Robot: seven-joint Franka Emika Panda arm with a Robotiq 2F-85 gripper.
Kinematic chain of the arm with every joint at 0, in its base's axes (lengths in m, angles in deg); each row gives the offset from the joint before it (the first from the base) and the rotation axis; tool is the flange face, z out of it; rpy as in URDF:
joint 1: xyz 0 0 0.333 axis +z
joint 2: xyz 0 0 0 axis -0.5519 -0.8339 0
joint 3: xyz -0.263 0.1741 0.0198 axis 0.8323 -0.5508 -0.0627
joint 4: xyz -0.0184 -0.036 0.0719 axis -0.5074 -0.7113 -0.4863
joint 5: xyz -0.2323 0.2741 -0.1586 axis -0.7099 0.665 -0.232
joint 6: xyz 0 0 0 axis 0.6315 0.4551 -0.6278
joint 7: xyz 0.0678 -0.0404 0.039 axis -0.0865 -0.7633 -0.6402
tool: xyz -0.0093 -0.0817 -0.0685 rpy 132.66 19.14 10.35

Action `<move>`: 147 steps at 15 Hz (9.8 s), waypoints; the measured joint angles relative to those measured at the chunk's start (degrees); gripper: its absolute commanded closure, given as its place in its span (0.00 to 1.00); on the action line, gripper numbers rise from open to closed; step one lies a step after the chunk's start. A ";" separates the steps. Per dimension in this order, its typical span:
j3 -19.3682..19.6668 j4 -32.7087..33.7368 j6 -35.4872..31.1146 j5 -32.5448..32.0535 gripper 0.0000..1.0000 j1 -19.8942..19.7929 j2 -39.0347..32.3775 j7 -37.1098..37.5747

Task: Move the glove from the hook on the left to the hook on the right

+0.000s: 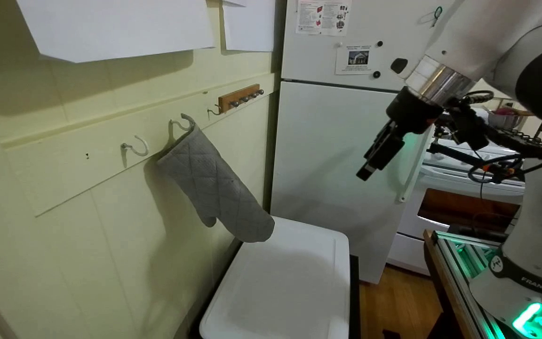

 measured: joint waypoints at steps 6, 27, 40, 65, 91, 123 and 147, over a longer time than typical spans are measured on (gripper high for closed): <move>-3.32 5.72 -23.00 -0.11 0.00 -0.53 -17.38 1.07; -17.96 19.68 -35.35 -21.90 0.00 -18.24 -37.75 12.20; -20.95 31.78 -26.27 -66.98 0.00 -22.39 -45.82 44.88; -17.72 40.02 -14.70 -90.69 0.97 -19.38 -54.24 93.41; -9.17 31.15 -23.74 -79.06 0.97 -24.04 -46.36 96.96; 12.35 28.95 -12.15 -12.74 0.97 -1.72 -36.60 -4.79; 14.17 46.06 5.16 -12.05 0.97 -1.41 -47.60 -15.67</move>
